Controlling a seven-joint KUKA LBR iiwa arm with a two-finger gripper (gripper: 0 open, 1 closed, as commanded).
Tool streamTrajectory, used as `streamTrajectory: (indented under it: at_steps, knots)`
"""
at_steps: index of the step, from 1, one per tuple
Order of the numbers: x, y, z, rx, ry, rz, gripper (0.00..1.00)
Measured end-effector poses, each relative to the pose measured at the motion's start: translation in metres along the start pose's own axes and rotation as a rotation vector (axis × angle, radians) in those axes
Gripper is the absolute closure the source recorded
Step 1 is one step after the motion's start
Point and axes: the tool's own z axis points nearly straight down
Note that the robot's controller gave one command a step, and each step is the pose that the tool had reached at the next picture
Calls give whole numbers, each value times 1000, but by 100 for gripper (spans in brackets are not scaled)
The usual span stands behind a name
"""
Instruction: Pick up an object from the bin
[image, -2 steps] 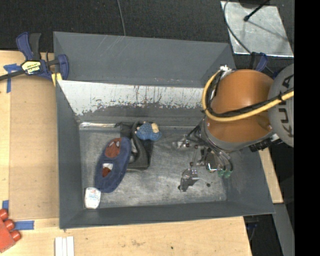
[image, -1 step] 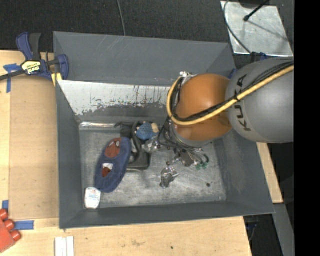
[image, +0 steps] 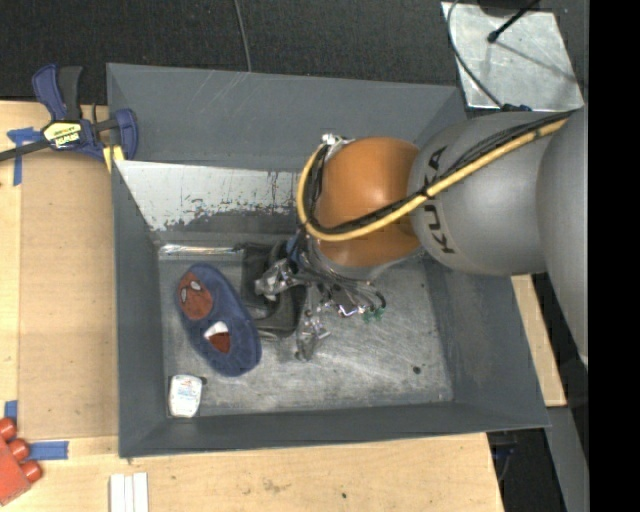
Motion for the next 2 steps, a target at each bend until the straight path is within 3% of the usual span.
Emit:
streamTrajectory:
  at_steps: [1,2]
  knots:
    - [-1,1,2,-1,0,-1,100]
    - [1,2,-114,2,0,4,100]
